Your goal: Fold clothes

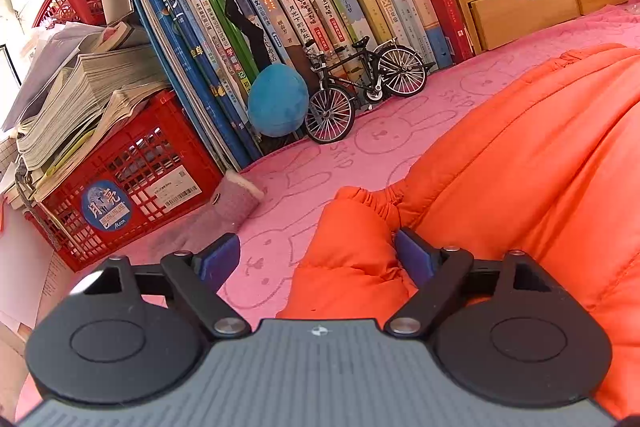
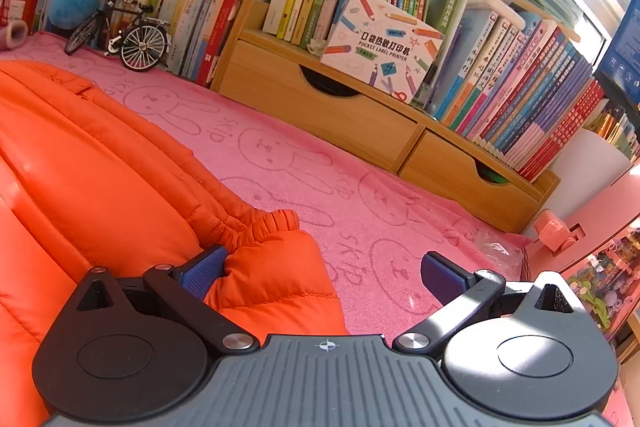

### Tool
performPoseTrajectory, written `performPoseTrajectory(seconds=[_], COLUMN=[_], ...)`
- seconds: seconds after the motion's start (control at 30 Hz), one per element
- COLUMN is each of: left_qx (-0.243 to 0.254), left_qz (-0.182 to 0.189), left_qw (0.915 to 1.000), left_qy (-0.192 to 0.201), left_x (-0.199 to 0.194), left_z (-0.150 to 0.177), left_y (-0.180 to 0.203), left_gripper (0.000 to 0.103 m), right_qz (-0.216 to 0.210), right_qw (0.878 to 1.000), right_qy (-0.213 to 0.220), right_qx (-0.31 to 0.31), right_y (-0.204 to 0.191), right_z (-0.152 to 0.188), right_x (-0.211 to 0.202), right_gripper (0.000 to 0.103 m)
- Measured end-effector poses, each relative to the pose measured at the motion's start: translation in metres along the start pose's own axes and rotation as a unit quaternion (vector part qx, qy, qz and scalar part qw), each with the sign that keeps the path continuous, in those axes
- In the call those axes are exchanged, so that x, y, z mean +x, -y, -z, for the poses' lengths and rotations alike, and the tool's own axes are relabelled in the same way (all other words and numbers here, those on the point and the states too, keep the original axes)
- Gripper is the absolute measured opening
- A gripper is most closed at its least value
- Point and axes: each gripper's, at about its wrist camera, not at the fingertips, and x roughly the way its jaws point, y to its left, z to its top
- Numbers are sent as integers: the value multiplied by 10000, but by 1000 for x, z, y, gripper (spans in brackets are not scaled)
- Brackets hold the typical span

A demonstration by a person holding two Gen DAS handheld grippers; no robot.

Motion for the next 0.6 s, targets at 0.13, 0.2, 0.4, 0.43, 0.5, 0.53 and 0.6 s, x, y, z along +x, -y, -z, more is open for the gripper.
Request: performPoseTrajectory(seconds=[0.13,0.2,0.4,0.43,0.5,0.53,0.6], left_qx=[-94,-126,-128,-131,-104,-74,-50], left_qz=[56,64,64,74,148,195,124], left_qw=[9999,9999,9999,9998,9996,9992,9976], left_qy=[-58,-75,-85,-92,-225,-339,-673], left_x=[2,2,3,3,4,4,0], left_z=[0,0,1,1,-4,-8,-23], left_y=[-3,-3,-2,-2,-4,-6,-9], left_gripper=[89,90,90,90,90,90,89], right_qz=[-60,-80,-91,-92,-97,-114,-157], right_qw=[10000,9999,9999,9999,9999,9999,9995], right_qy=[-29,-38,-41,-41,-46,-82,-286], right_qx=[51,71,81,81,80,72,-12], right_y=[2,3,3,3,3,4,6], right_z=[0,0,-1,-1,-1,-2,-11], right_x=[1,2,2,2,2,2,0], right_gripper=[102,102,102,102,102,103,103])
